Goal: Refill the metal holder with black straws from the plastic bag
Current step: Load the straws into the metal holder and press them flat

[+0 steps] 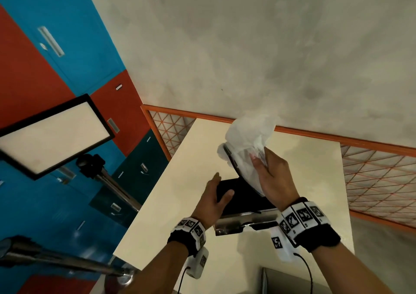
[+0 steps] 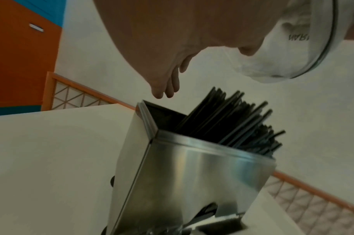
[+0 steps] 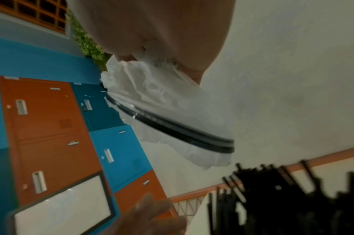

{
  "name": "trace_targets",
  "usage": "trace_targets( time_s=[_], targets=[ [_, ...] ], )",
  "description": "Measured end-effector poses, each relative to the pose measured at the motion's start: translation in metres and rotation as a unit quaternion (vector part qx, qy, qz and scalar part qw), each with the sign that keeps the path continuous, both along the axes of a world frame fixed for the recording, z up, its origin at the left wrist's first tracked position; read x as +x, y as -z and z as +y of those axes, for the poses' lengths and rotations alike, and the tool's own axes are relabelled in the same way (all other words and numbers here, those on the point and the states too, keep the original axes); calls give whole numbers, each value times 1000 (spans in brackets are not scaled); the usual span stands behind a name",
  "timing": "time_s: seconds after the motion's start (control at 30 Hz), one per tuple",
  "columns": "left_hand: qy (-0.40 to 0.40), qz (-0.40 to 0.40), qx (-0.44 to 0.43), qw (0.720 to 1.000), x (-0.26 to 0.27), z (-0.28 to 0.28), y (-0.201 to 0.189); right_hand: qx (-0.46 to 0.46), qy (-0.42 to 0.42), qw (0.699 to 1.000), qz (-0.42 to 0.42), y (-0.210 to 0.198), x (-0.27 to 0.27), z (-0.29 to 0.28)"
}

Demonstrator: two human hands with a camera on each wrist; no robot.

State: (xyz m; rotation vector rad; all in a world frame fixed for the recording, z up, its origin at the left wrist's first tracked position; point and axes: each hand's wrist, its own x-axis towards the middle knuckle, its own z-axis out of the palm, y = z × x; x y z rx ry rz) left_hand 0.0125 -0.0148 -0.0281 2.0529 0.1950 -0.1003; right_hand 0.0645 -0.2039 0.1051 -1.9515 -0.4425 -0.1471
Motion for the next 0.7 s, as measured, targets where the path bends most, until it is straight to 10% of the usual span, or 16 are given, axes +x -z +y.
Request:
trace_targets(
  time_s=[0.27, 0.7],
  targets=[
    [-151, -64, -131, 978, -29, 36, -27, 166, -47, 944, 282, 56, -27, 86],
    [-299, 143, 56, 942, -140, 155, 58, -124, -68, 902, 408, 165, -79, 173]
  ],
)
